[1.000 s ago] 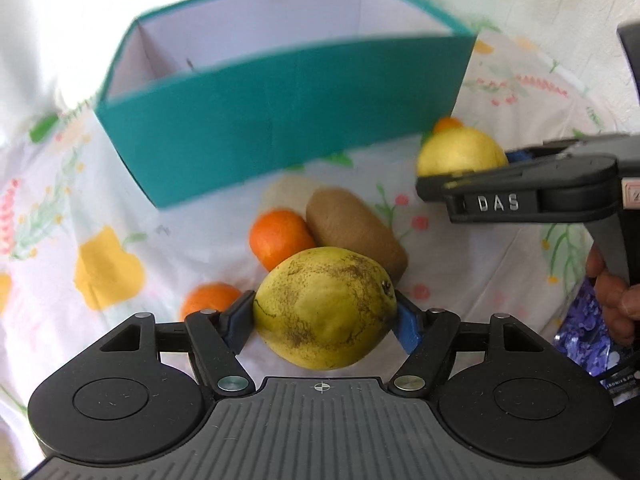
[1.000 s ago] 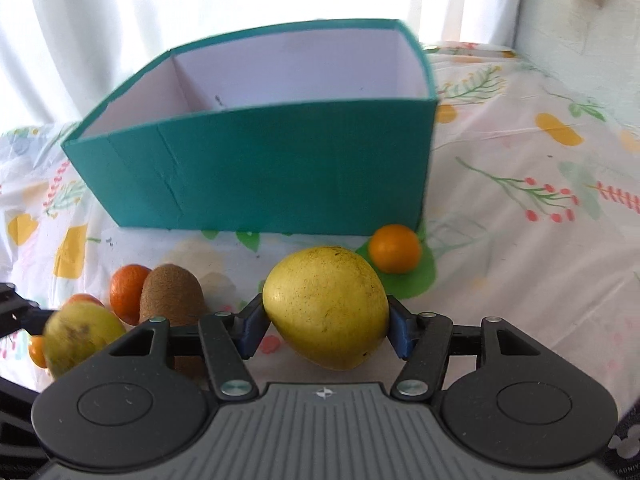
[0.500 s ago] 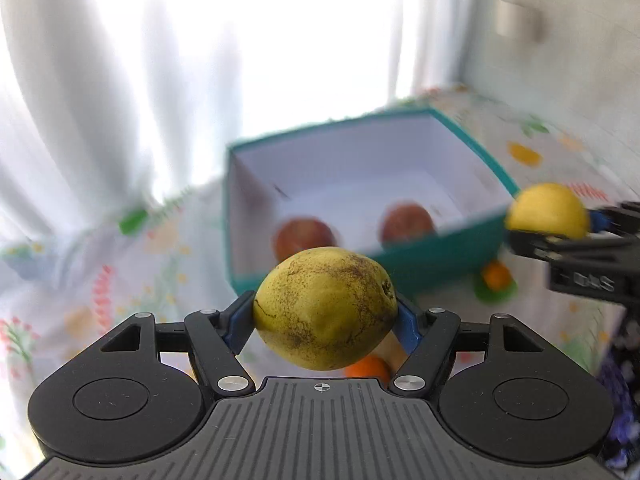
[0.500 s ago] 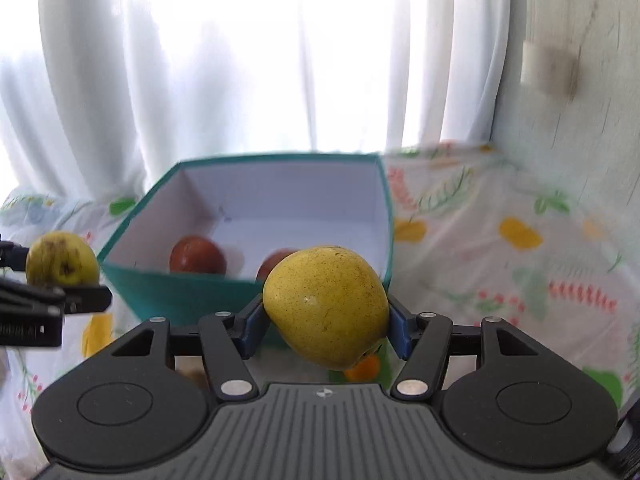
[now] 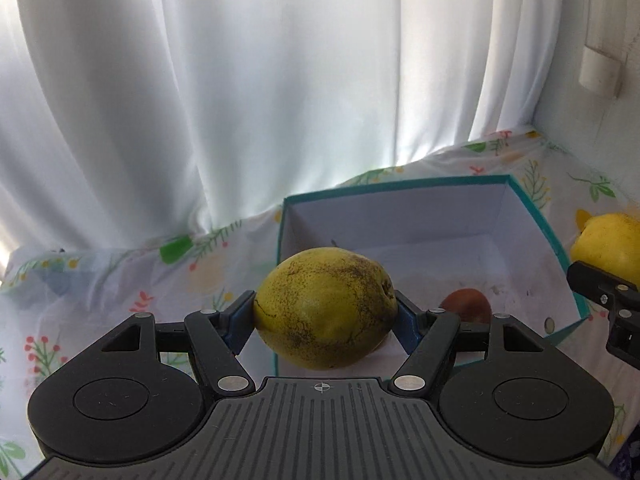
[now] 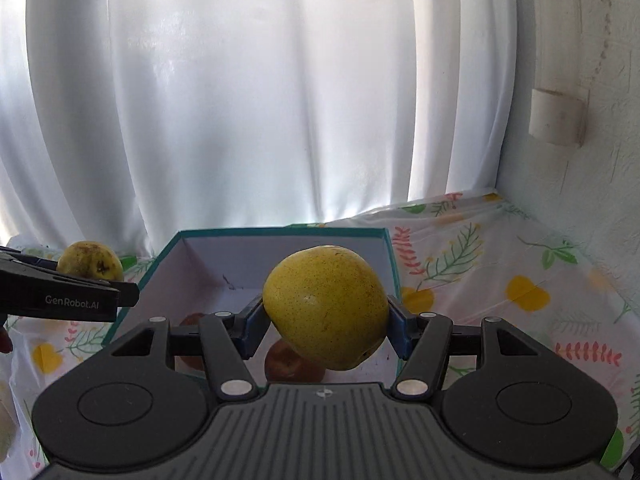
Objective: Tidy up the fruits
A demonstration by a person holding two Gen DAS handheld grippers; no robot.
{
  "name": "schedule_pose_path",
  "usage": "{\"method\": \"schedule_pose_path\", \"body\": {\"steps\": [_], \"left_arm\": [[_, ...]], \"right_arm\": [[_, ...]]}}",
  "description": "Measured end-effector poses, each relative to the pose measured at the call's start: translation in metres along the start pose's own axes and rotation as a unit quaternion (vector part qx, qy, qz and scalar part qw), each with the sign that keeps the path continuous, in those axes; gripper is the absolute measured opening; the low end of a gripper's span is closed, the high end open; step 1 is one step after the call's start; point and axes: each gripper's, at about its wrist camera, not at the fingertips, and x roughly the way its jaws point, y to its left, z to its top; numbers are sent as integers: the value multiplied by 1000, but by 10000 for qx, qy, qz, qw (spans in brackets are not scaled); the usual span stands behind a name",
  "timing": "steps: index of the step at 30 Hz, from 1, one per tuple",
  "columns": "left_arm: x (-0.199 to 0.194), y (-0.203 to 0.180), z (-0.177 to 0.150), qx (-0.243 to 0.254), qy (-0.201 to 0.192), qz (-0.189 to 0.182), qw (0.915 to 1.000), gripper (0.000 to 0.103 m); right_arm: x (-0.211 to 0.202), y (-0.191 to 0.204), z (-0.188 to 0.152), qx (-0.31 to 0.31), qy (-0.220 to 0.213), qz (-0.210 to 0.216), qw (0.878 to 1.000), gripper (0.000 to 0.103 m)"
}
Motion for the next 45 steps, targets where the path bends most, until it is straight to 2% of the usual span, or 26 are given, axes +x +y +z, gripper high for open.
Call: {"method": "schedule_pose_path", "body": {"steps": [18,32,45], "left_arm": [[51,-10,-4,-16,613,76,9981,75],[78,-8,-6,-32,895,183,9958,75],[90,-10,-9,-19,1042,183,9944,75]], "right_arm": [[52,-4,-7,-192,630,-83,9978,60],[86,-6,-13,-312,1036,-147,9940,60],[102,3,-14,-479,1228,-177,9911,60]]}}
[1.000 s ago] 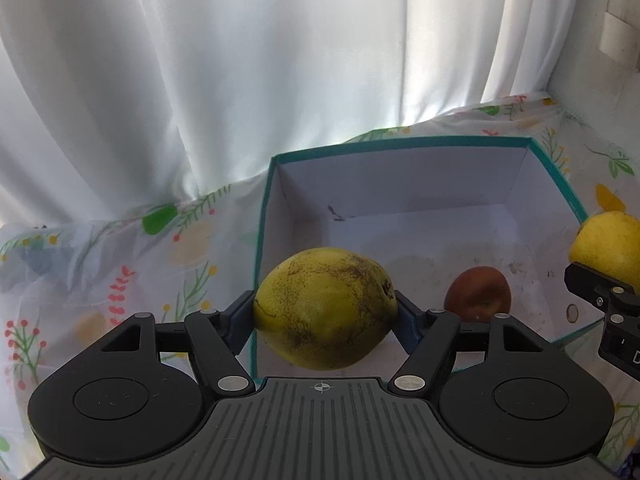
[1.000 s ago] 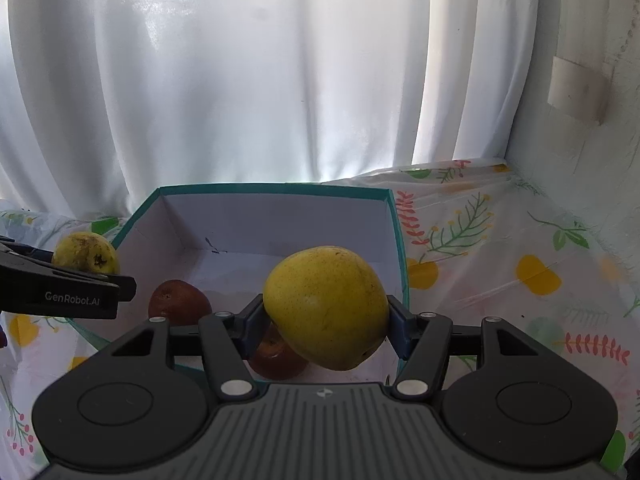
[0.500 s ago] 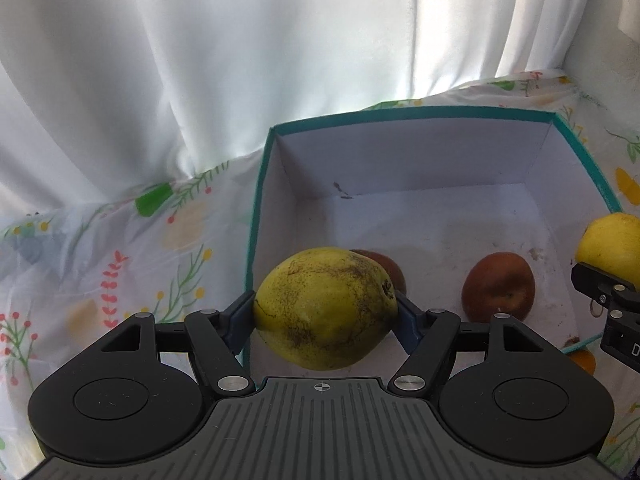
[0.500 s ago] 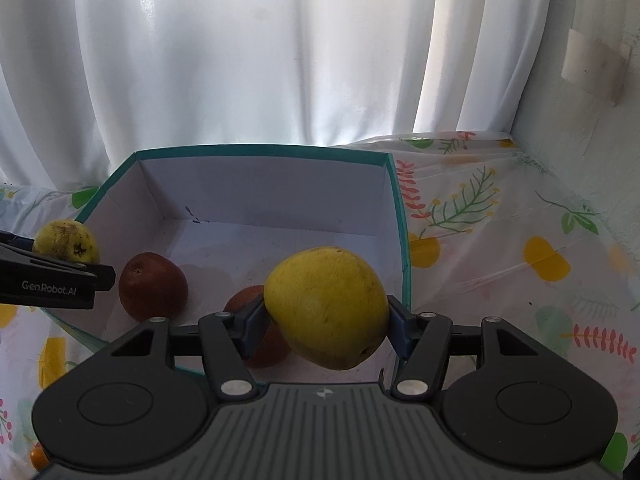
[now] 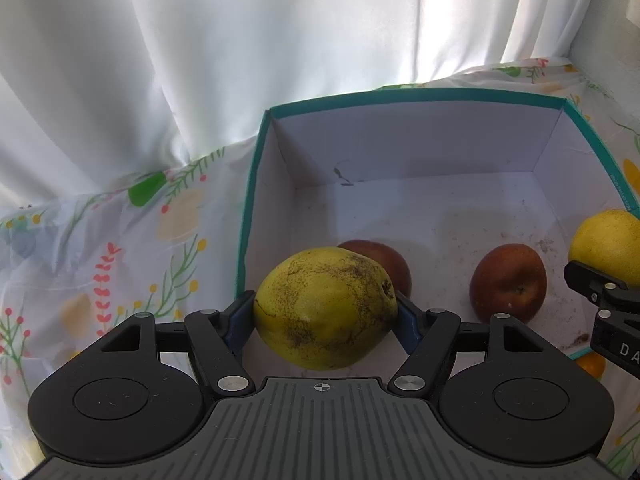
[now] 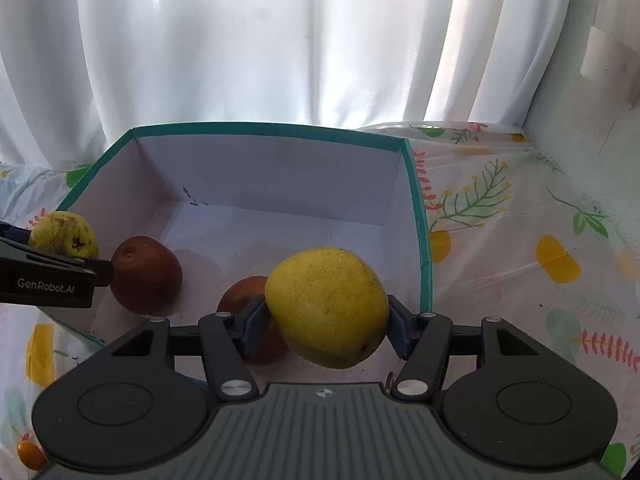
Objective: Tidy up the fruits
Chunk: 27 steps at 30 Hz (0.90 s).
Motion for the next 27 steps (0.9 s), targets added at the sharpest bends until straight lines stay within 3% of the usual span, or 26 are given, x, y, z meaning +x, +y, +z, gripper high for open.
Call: {"method": "schedule_pose_path", "body": {"steps": [27], "left_arm": [[8,-5,1,121,101,122,9998,75]], "right_arm": [[5,5,2,-182,-8,-156,9997,61]]}}
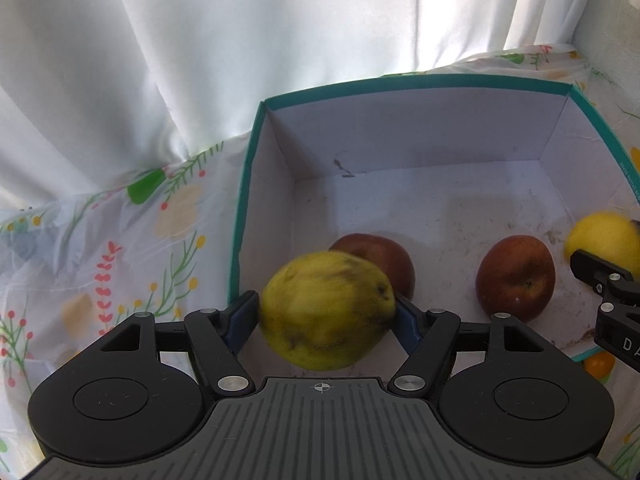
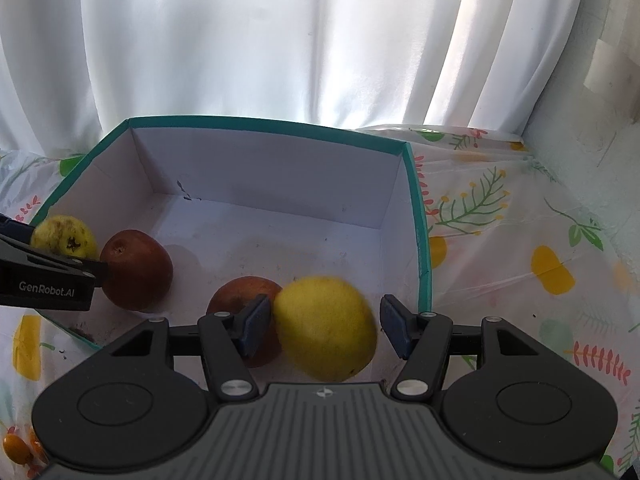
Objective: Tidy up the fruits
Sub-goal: 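Lower both pears into the teal box and open both grippers, then move both tools back from the box toward the oranges and kiwi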
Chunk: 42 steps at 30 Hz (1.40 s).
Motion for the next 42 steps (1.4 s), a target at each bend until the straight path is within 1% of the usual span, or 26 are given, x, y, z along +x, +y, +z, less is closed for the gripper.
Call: {"method": "schedule_pose_path", "body": {"steps": [2,3,5,6,7,10,13,20,24,31,34,38,42], "left_arm": [[-1,2,0,-49,18,-53,10000,76],[-1,3,1,-80,42,-98,9999,78],[-3,2,0,-66,43,-141,9999,83],[-4,1,0,-44,23,-135,9999,84],[-5,-1,0,-16,6,-129,9999,86],[-9,-5,-1,58,-28,-108,9999,89],[-15,-6,-3,79,-108,-133,9998,89],[-39,-1,-12,57,-387,-47,9992,89],[-56,4,-22,38,-562,-64,9984,90],[-78,27,-54,-187,-744,-102,9970,91],[-81,39,-72,-236,-737,-114,9969,91],[-80,55,-103,-283,-612,-191,9975,91],[-78,69,-138,-388,-509,-271,9976,91]], "right_arm": [[-1,0,0,17,-11,-17,10000,62],[-2,-1,0,31,-35,10,10000,62],[-6,-1,0,72,-89,15,9999,67],[-8,-2,0,86,-136,2,9999,73],[-11,-2,0,99,-185,-9,9998,76],[-21,-5,2,170,-325,43,9993,78],[-34,-7,3,266,-504,74,9983,83],[-64,-11,-7,534,-828,95,9951,88],[-78,-14,-18,807,-892,242,9924,97],[-100,-11,-47,1039,-989,326,9891,99],[-109,-9,-63,1100,-1026,341,9880,99],[-113,-5,-89,1133,-834,193,9899,99],[-113,-3,-115,1270,-621,153,9898,99]]}}
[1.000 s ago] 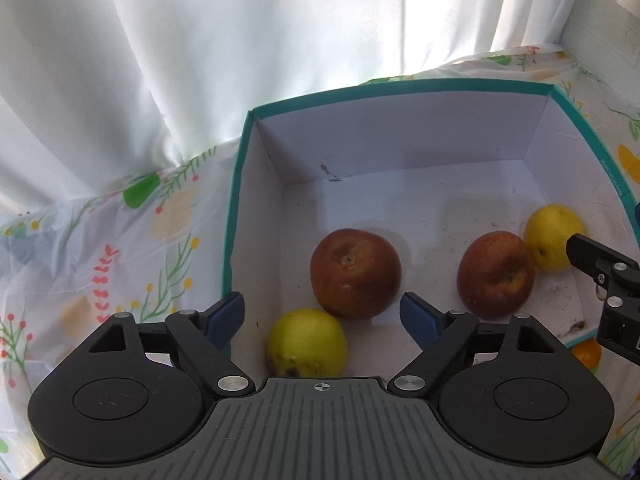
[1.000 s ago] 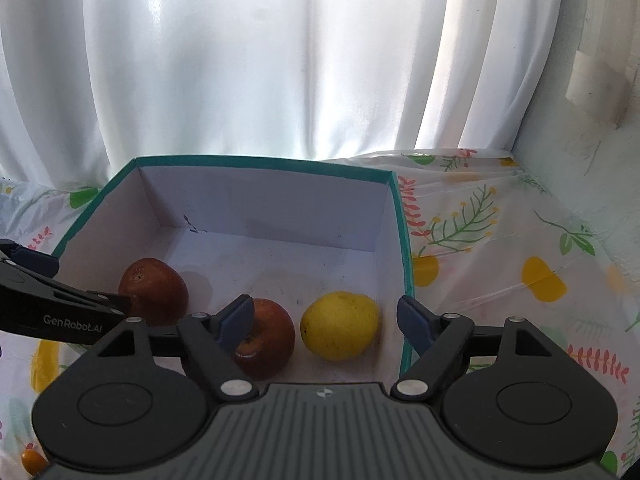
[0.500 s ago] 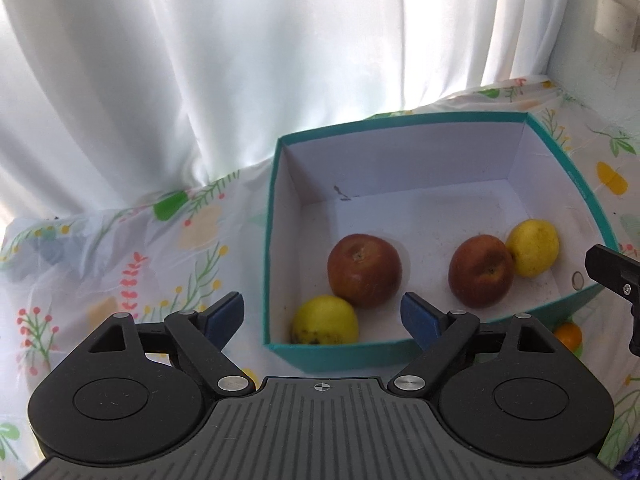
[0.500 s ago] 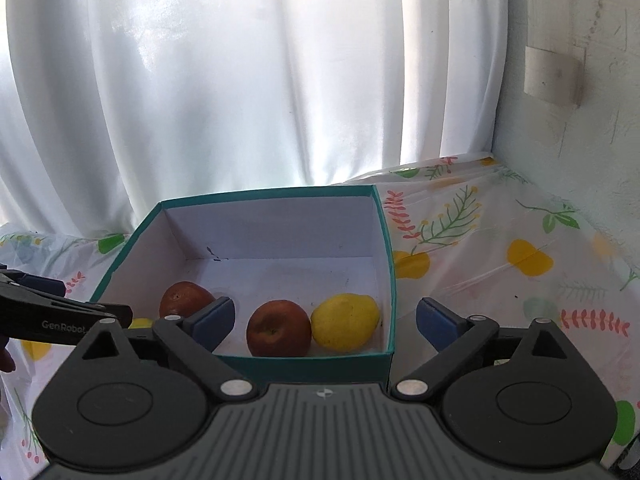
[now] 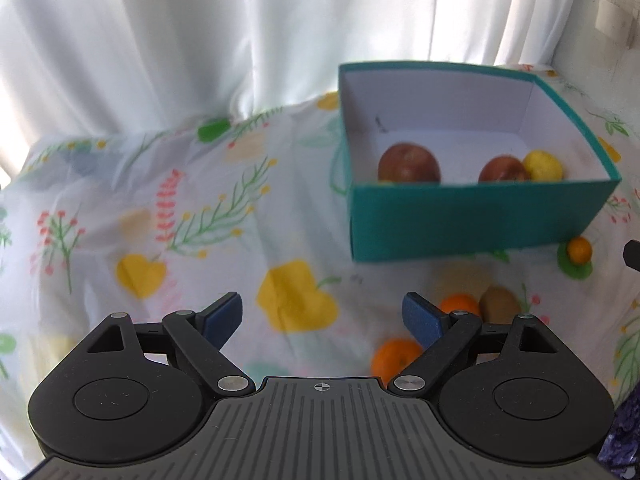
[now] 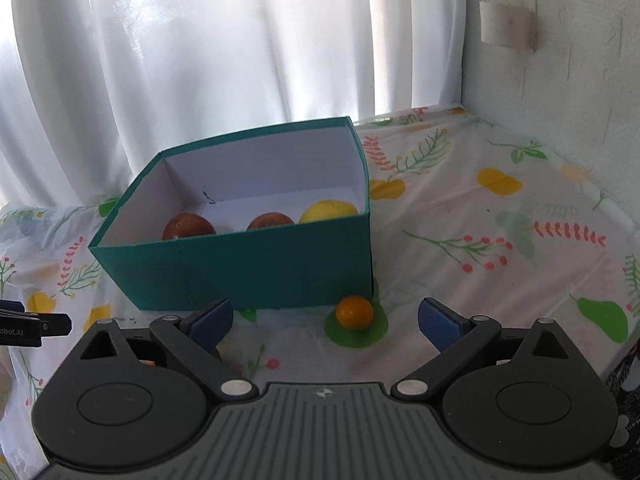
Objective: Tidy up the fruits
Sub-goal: 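Move both tools back from the box toward the oranges and kiwi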
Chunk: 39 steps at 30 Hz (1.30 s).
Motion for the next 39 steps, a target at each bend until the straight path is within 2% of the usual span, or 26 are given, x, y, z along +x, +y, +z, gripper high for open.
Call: {"method": "schedule_pose_path", "body": {"steps": [5,8,18,33,39], "left_arm": [[4,9,-30,2,192,-53,9998,91],[7,10,-37,38,310,-20,9995,91],[13,1,-56,272,594,-259,9975,91],[19,-1,-65,282,775,-412,9957,91],[28,1,-67,144,833,-423,9955,87]], "right_arm": [[-3,6,-18,-3,155,36,9999,99],[-1,15,-23,-81,274,23,9996,99],[-3,20,-31,-167,428,-92,9989,99],[-3,18,-38,-169,543,-119,9983,99],[1,18,-37,-175,587,-96,9981,99]]}}
